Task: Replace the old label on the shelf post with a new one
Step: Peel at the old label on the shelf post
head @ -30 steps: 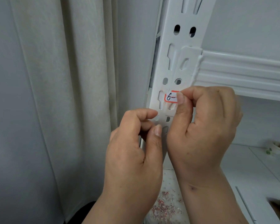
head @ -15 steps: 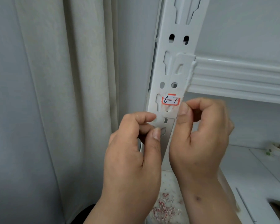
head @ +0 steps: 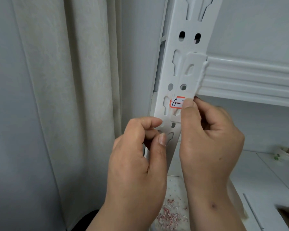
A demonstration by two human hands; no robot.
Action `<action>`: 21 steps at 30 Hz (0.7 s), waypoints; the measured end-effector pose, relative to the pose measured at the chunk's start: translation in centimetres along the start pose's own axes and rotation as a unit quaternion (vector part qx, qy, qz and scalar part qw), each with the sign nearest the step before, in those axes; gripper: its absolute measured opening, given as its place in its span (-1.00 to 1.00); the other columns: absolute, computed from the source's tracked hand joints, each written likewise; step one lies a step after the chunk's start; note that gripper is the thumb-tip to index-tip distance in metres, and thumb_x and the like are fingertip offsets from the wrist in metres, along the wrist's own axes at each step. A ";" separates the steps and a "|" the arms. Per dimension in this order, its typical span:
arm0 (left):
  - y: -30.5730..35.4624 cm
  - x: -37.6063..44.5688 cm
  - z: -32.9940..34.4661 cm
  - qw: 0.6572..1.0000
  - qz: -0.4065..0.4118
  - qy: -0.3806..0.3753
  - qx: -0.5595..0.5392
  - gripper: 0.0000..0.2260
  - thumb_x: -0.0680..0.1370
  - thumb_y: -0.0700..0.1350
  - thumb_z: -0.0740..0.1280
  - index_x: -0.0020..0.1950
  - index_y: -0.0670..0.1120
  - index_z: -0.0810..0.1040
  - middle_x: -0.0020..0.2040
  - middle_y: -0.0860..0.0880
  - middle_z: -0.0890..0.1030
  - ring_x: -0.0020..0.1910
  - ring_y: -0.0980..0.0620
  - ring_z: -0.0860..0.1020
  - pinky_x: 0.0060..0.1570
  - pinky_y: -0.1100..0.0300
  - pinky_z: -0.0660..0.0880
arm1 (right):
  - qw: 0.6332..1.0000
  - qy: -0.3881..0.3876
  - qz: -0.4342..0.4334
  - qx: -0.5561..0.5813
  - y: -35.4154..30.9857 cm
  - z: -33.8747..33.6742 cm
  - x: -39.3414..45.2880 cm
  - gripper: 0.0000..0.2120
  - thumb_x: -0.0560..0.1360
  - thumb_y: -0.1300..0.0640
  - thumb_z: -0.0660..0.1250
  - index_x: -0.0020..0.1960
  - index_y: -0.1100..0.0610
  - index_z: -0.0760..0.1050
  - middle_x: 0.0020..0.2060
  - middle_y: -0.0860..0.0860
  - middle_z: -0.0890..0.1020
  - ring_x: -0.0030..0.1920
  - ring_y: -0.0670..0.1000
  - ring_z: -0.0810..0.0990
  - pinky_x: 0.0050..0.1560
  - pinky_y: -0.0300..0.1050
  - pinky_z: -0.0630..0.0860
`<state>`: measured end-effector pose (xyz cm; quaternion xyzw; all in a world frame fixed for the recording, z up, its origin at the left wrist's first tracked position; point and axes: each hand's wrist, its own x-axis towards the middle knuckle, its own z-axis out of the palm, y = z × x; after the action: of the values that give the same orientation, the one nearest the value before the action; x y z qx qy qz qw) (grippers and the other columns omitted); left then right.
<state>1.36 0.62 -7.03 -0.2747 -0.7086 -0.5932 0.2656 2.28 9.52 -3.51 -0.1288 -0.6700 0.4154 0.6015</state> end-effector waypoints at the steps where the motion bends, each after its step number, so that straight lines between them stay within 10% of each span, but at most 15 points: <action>1: 0.0 0.1 0.0 1.000 -0.001 0.000 -0.001 -0.78 0.51 -0.05 0.29 0.01 0.30 0.42 -0.12 0.31 0.56 -0.03 0.17 0.54 -0.02 0.47 0.39 | 1.000 0.001 -0.010 -0.003 0.0 -0.1 0.0 -0.90 0.47 0.06 0.35 -0.12 -0.07 0.65 -0.35 0.00 0.57 -0.31 -0.16 0.51 -0.30 -0.52 0.34; 21: 0.6 -0.2 0.8 1.000 -0.007 -0.001 -0.002 -0.77 0.50 -0.03 0.29 0.04 0.30 0.41 -0.08 0.29 0.58 -0.03 0.15 0.56 -0.06 0.49 0.38 | 0.997 0.004 -0.073 -0.029 0.5 -0.3 0.3 -0.76 0.46 0.22 0.30 -0.36 0.20 0.61 -0.48 0.04 0.43 -0.41 -0.11 0.42 -0.41 -0.48 0.25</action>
<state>1.91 1.53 -6.88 -0.2709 -0.7096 -0.5960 0.2607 2.31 10.15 -3.73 -0.0986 -0.6867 0.3506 0.6291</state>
